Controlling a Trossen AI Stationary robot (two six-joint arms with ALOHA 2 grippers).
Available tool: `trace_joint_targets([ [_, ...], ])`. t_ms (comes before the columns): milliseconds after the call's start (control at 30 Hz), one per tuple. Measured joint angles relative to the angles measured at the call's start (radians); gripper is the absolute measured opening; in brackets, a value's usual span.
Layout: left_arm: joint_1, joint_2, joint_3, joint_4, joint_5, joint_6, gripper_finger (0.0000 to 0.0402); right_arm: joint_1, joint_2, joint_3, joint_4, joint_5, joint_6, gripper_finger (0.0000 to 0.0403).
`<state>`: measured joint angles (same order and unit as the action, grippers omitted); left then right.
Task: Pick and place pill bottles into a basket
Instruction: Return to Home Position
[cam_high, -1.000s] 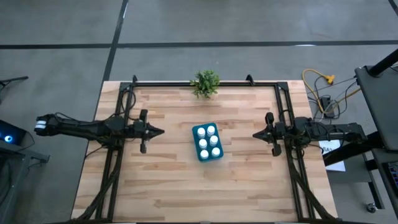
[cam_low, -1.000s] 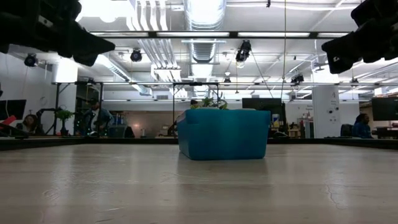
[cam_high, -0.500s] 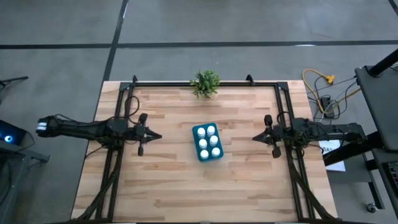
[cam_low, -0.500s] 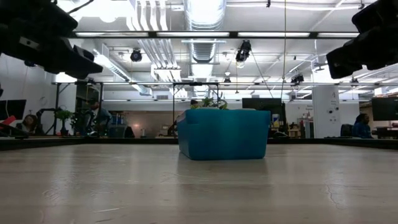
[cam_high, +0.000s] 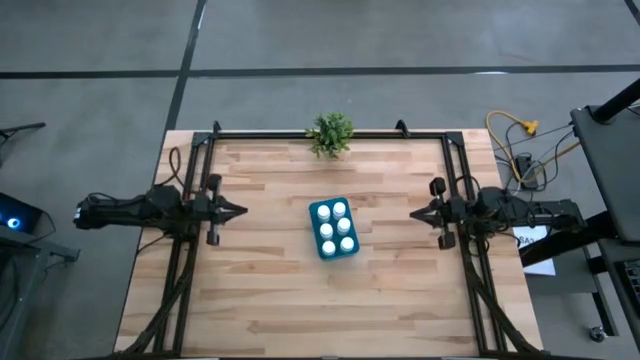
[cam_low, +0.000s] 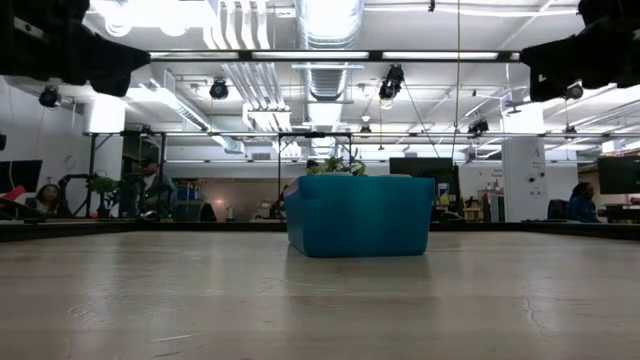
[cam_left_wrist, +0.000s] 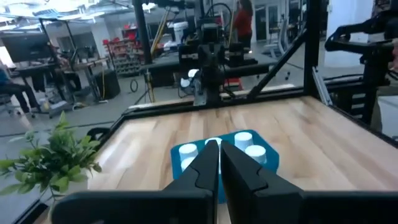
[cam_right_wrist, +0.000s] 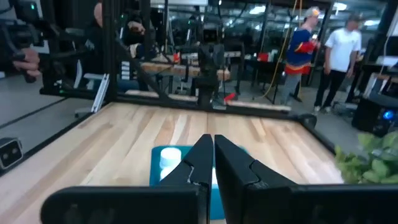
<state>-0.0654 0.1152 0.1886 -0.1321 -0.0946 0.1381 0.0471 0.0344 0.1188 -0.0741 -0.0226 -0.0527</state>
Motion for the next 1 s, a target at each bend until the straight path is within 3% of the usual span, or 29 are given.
trace_joint_targets([
  [267, 0.000, -0.089, 0.000, -0.113, 0.000, -0.007, 0.0000, 0.000, -0.008, 0.001, -0.048, 0.026, 0.007, 0.0008],
  [1000, 0.000, -0.087, 0.016, -0.165, -0.005, -0.001, 0.0000, 0.000, -0.033, -0.001, -0.110, 0.053, -0.029, 0.0008],
])
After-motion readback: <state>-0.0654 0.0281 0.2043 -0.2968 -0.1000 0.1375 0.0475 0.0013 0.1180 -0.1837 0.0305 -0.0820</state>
